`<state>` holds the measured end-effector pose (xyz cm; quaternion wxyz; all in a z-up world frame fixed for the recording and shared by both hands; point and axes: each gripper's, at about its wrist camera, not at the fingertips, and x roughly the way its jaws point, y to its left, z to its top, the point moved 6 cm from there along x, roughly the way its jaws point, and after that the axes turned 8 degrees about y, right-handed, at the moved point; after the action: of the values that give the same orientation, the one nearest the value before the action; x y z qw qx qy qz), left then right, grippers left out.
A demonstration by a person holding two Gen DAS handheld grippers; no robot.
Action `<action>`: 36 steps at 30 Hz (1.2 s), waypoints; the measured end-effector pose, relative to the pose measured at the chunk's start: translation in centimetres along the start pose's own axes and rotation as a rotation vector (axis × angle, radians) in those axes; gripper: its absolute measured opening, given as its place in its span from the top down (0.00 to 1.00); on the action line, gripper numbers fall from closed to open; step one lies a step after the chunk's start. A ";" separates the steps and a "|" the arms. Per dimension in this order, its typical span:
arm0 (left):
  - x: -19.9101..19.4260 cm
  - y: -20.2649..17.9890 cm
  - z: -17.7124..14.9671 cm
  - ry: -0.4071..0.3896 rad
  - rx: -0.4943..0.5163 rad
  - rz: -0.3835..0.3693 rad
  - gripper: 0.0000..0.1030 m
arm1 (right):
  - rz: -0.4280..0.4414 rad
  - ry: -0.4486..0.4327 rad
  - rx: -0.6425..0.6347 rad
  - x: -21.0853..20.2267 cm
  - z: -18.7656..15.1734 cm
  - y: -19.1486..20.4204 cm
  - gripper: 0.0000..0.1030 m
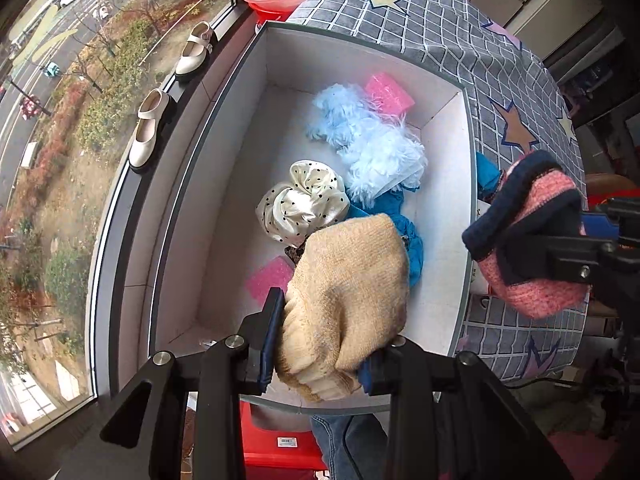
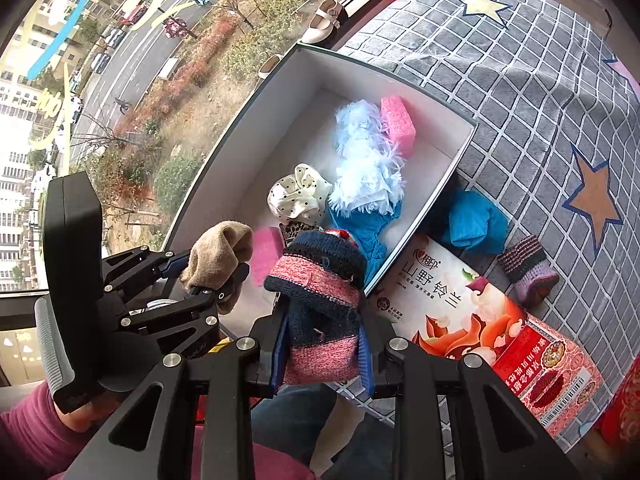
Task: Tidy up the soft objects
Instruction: 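Open both tools over the box, dropping the beige and pink-and-navy socks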
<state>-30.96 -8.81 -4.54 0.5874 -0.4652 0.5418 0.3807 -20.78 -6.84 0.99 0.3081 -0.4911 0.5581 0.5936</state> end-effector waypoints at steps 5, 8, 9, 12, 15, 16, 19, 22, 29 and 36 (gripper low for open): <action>0.2 0.1 0.3 0.004 -0.007 -0.003 0.66 | 0.005 0.008 -0.005 0.6 1.3 0.1 0.71; 0.3 0.2 0.3 0.007 -0.007 -0.005 0.66 | 0.006 0.012 -0.010 0.8 1.8 0.4 0.71; 0.3 0.2 0.3 0.008 -0.006 -0.004 0.66 | 0.005 0.013 -0.012 0.9 2.0 0.4 0.71; 0.5 0.2 0.3 0.011 -0.010 -0.005 0.66 | 0.006 0.020 -0.015 1.2 2.3 0.6 0.71; 0.7 0.3 0.4 0.014 -0.011 -0.005 0.66 | 0.006 0.026 -0.019 1.5 2.5 0.7 0.71; 0.7 0.3 0.4 0.015 -0.011 -0.005 0.66 | 0.007 0.028 -0.020 1.6 2.6 0.8 0.71; 0.7 0.3 0.4 0.015 -0.011 -0.005 0.66 | 0.006 0.033 -0.024 1.9 2.7 0.9 0.71; 0.9 0.3 0.4 0.018 -0.009 -0.006 0.66 | 0.007 0.036 -0.024 2.0 2.8 0.9 0.71; 1.1 0.2 0.6 0.020 -0.002 -0.009 0.66 | 0.010 0.037 -0.020 2.2 3.1 0.8 0.71; 1.1 0.0 0.8 0.022 -0.003 0.000 0.46 | 0.017 0.052 -0.028 3.0 3.5 1.0 0.71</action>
<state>-30.64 -8.12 -5.68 0.5809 -0.4702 0.5476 0.3763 -23.55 -4.18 -1.84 0.2814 -0.5059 0.5619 0.5909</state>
